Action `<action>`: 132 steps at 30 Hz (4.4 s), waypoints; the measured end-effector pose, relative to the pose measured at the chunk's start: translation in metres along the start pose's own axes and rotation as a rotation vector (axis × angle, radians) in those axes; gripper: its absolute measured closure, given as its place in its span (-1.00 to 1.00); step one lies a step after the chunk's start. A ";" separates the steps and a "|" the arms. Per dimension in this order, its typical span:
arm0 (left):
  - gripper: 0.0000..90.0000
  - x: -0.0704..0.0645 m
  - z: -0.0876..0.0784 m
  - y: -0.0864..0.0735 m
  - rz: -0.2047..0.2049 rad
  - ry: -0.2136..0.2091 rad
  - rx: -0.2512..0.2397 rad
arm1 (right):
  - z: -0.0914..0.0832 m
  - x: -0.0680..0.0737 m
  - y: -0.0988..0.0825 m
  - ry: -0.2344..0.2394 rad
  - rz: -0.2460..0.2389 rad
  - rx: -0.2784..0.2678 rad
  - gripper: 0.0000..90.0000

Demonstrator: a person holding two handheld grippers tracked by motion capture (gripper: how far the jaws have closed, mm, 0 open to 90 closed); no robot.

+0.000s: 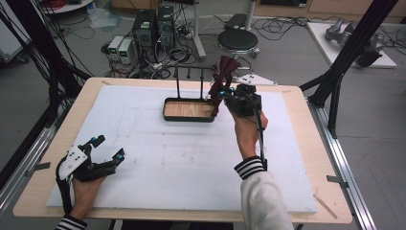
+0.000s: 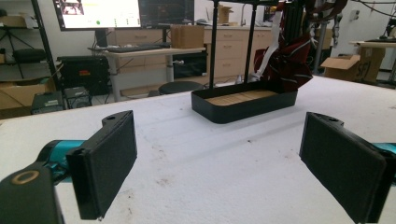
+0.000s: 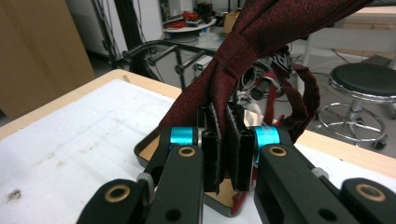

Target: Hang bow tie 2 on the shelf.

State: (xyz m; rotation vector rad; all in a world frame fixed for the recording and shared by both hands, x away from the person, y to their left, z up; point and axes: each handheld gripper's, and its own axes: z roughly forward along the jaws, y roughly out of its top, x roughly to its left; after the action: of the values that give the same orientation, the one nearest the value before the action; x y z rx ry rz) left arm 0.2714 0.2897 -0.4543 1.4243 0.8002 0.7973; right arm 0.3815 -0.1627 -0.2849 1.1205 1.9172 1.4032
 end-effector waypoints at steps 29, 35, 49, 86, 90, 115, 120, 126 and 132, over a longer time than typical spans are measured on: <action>-0.75 0.000 0.000 0.000 0.000 0.000 0.001 | 0.031 0.033 0.008 0.088 -0.029 -0.001 0.90; -0.75 0.000 0.000 0.000 -0.002 0.000 0.000 | 0.038 0.039 0.008 0.097 -0.039 0.006 0.90; -0.75 0.001 0.000 0.000 -0.005 -0.003 0.001 | 0.050 0.035 0.016 0.084 -0.040 0.001 0.90; -0.75 0.002 0.000 0.000 -0.010 -0.004 0.000 | 0.095 0.017 0.008 0.050 -0.024 0.072 0.90; -0.75 0.002 0.000 0.000 -0.012 -0.005 -0.002 | 0.099 0.018 0.006 0.042 -0.037 0.086 0.90; -0.75 0.001 0.000 0.000 -0.011 -0.006 -0.003 | 0.116 0.016 -0.004 0.026 -0.030 0.159 0.90; -0.75 0.001 0.000 0.000 -0.011 -0.006 -0.003 | 0.119 0.015 -0.006 0.024 -0.038 0.171 0.89; -0.75 0.001 0.000 0.000 -0.010 -0.006 -0.003 | 0.120 0.014 -0.008 0.023 -0.037 0.191 0.88; -0.75 0.001 0.000 0.000 -0.012 -0.006 -0.004 | 0.121 0.014 -0.011 0.033 -0.032 0.207 0.81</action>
State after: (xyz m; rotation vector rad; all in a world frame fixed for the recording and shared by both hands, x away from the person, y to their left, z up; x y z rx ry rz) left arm 0.2720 0.2910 -0.4544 1.4168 0.8012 0.7848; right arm 0.4653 -0.0892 -0.3346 1.1599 2.1330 1.2354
